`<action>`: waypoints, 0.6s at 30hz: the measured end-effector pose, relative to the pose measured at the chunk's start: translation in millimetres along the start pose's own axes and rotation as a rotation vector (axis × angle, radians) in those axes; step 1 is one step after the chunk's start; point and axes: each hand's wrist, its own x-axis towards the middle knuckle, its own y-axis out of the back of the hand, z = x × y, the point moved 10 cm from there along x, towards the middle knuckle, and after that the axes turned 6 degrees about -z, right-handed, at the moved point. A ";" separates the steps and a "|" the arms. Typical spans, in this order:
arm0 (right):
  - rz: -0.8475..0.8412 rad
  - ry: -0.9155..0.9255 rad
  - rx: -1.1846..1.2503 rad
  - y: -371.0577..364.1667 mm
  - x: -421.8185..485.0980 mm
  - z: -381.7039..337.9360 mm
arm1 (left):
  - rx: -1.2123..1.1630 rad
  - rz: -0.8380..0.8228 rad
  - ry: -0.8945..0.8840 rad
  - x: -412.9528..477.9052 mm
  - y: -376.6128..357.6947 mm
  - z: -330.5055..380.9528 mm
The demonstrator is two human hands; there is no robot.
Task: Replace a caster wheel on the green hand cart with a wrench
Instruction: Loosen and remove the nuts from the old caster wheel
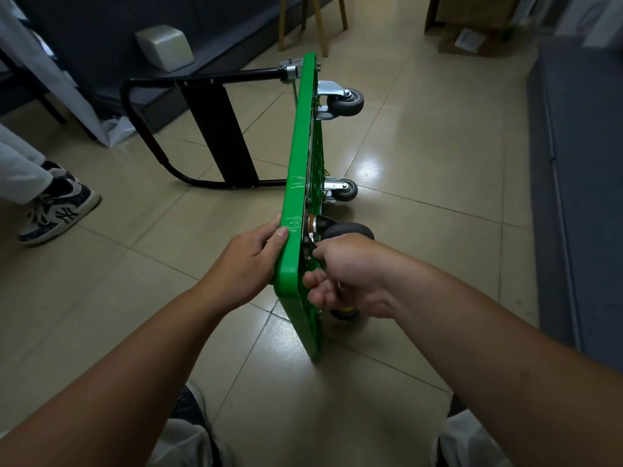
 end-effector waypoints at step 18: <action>0.173 0.061 -0.011 -13.7 -4.1 18.3 | 0.217 0.055 -0.016 -1.4 -4.5 9.0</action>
